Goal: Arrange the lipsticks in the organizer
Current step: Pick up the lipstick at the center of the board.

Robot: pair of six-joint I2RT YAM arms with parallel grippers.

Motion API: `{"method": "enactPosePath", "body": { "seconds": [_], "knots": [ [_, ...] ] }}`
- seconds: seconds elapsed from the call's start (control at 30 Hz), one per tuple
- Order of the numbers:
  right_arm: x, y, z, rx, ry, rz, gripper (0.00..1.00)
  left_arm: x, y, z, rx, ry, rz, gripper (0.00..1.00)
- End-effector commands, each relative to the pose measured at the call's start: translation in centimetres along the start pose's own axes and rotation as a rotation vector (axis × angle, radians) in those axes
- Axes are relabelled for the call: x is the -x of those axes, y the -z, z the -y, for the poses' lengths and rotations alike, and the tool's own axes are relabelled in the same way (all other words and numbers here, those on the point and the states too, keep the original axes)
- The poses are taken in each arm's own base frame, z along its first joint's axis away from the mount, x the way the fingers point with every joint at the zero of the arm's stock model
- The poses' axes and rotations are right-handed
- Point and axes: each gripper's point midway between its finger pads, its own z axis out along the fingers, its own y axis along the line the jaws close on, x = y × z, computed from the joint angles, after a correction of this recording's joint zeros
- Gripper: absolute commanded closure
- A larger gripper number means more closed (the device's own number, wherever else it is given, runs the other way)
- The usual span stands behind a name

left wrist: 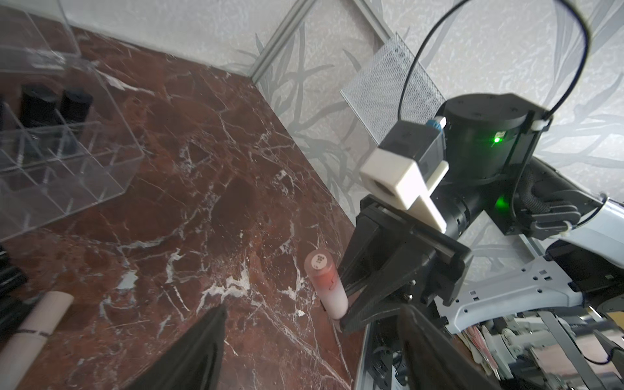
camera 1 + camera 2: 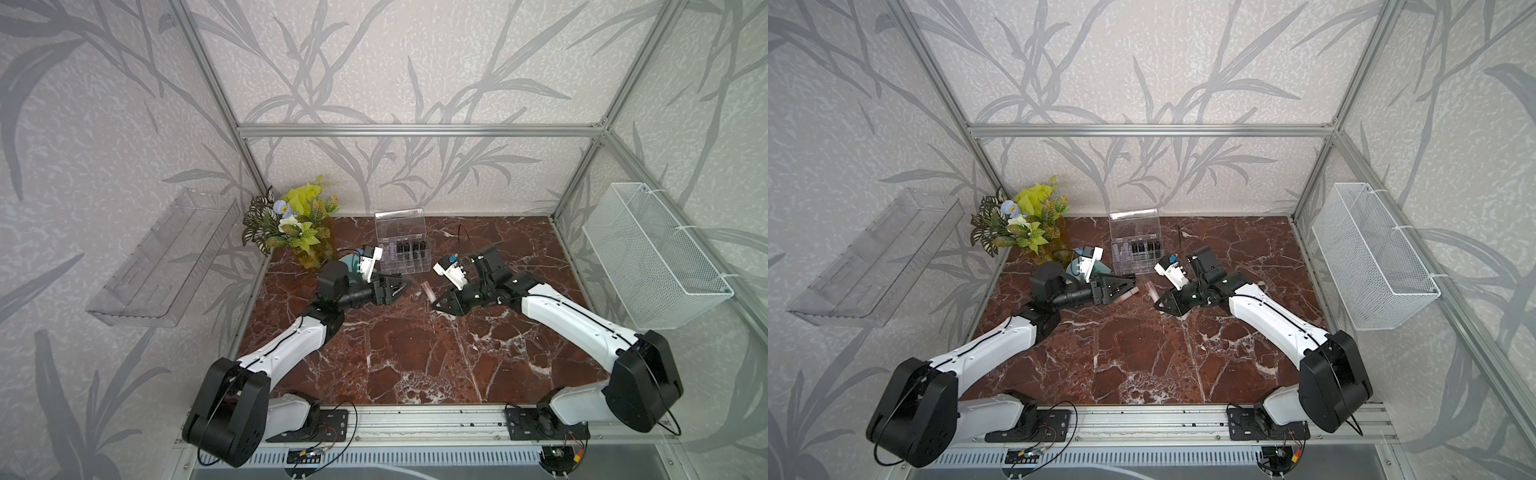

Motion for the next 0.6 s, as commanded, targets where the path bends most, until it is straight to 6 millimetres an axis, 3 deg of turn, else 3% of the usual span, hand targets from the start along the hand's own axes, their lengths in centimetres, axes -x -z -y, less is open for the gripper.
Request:
{"method": "enactPosePath", "body": {
  "seconds": [0.0, 0.3, 0.57],
  "knots": [
    [0.8, 0.3, -1.5, 0.073, 0.021, 0.035, 0.89, -0.9, -1.2, 1.2, -0.044, -0.052, -0.076, 0.22],
    [0.4, -0.6, -2.8, 0.119, 0.044, -0.003, 0.87, -0.9, -2.0, 0.6, -0.047, -0.046, -0.081, 0.34],
    [-0.1, -1.4, -3.2, 0.127, 0.053, -0.041, 0.87, -0.5, -1.9, 1.9, -0.109, -0.058, -0.068, 0.49]
  ]
}}
